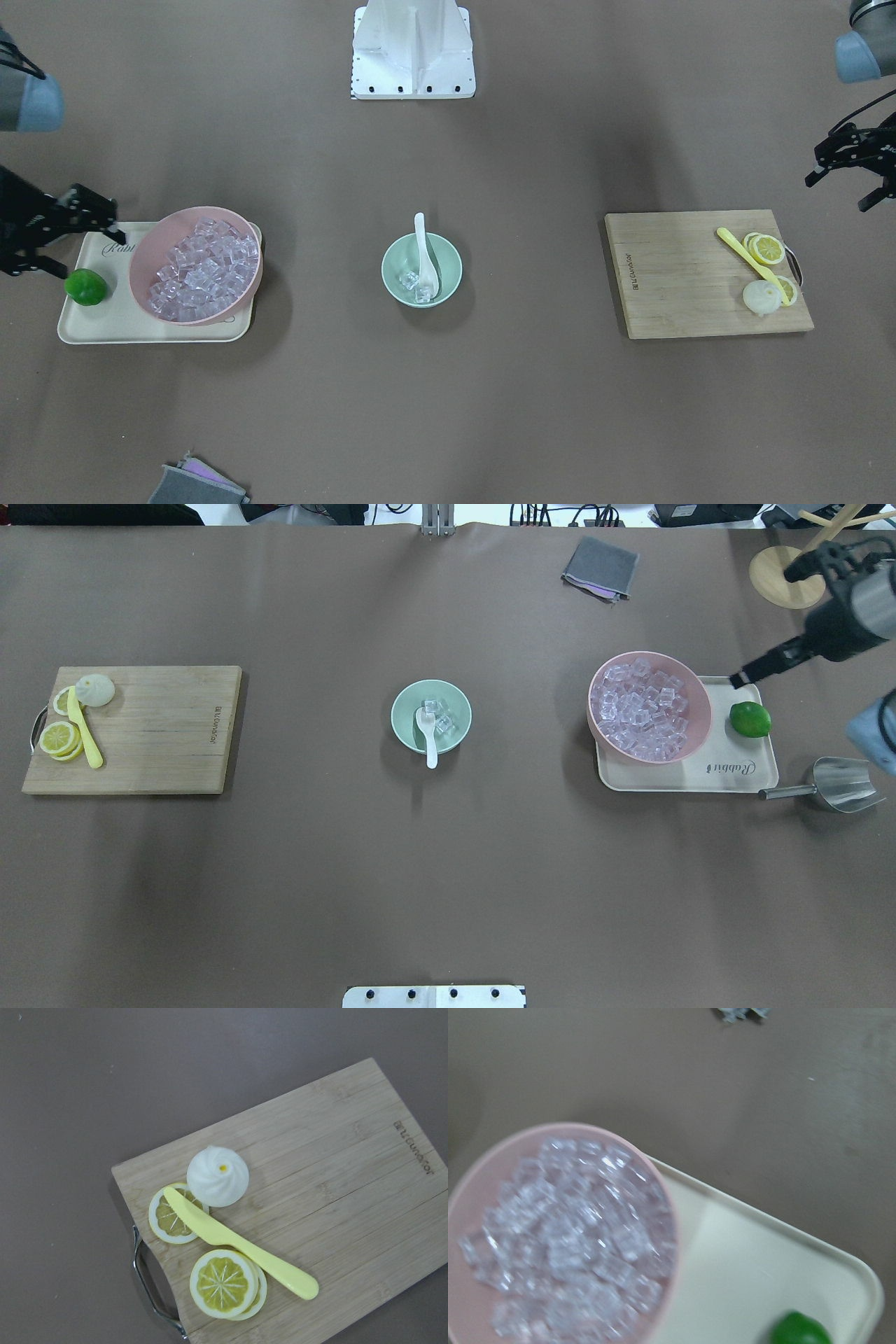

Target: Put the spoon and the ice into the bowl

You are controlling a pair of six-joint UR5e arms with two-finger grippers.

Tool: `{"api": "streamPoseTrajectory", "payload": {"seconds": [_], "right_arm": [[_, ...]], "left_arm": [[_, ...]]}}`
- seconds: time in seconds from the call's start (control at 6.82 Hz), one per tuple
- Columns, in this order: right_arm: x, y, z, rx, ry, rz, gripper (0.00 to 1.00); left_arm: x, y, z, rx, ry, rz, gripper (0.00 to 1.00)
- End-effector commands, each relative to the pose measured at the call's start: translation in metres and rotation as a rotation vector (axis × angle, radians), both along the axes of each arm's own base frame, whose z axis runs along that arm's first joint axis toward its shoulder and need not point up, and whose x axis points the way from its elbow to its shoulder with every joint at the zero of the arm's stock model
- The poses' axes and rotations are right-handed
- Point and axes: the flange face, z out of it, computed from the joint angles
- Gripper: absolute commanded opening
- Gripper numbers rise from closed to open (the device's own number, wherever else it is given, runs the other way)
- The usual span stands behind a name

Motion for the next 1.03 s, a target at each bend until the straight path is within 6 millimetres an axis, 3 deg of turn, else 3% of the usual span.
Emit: {"api": "streamPoseTrajectory", "payload": {"seconds": [0.0, 0.15, 0.29, 0.44, 0.88], "right_arm": [[0.100, 0.036, 0.109, 0.065, 0.087, -0.034, 1.00], [0.127, 0.036, 0.143, 0.074, 0.110, -0.038, 1.00], [0.145, 0.038, 0.165, 0.034, 0.135, -0.009, 1.00], [0.162, 0.037, 0.170, 0.028, 0.184, 0.019, 1.00], [0.162, 0.030, 0.171, 0.001, 0.261, 0.015, 1.00]], "left_arm": [[-0.011, 0.033, 0.033, -0.049, -0.030, -0.001, 0.98], [-0.016, 0.035, 0.039, -0.069, -0.032, -0.010, 0.98], [-0.021, 0.035, 0.040, -0.072, -0.032, -0.024, 0.98], [-0.023, 0.037, 0.046, -0.083, -0.053, -0.040, 0.98], [-0.021, 0.020, 0.057, -0.253, -0.131, -0.048, 0.98]]}}
